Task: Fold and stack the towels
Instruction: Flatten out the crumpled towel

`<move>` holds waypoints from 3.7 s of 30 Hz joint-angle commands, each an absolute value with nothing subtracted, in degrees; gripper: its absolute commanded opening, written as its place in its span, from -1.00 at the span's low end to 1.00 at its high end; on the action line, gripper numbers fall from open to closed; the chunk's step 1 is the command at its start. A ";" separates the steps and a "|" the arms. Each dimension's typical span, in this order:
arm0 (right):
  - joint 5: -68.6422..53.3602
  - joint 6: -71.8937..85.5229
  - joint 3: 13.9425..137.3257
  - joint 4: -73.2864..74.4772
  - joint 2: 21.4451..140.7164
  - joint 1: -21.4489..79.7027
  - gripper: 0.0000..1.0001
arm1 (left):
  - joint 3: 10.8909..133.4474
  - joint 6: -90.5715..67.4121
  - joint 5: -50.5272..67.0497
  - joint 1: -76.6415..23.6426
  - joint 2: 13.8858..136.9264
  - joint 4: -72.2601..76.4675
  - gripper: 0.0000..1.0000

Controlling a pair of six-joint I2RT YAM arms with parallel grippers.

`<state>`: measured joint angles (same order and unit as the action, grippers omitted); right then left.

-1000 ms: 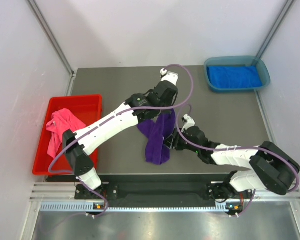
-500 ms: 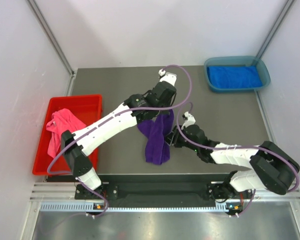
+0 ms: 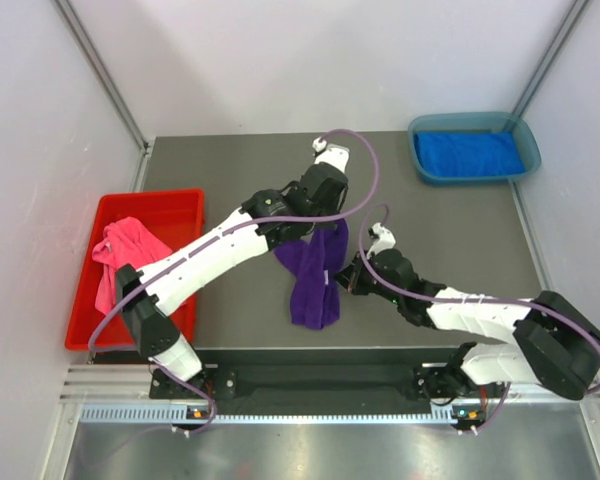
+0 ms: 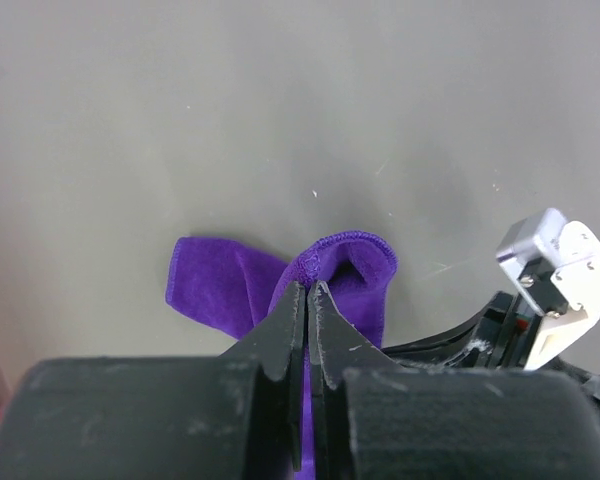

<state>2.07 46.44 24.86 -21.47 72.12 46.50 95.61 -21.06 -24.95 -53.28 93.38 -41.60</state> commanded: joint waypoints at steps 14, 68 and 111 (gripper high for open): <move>24.95 24.80 50.87 18.62 52.38 45.53 -1.00 | 96.85 -15.56 -24.08 -53.09 79.19 -39.29 -1.00; 16.27 -12.31 94.49 7.55 50.01 44.12 -1.00 | 103.19 2.03 -2.64 -53.09 62.15 -6.59 -1.00; 1.65 2.47 81.12 12.39 42.97 44.12 -1.00 | 79.02 -2.90 -9.05 -53.09 45.44 -4.76 -1.00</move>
<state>-3.95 4.54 81.01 15.55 41.85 44.82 80.47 -4.29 -3.99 -53.32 44.60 -10.22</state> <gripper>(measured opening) 0.009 0.019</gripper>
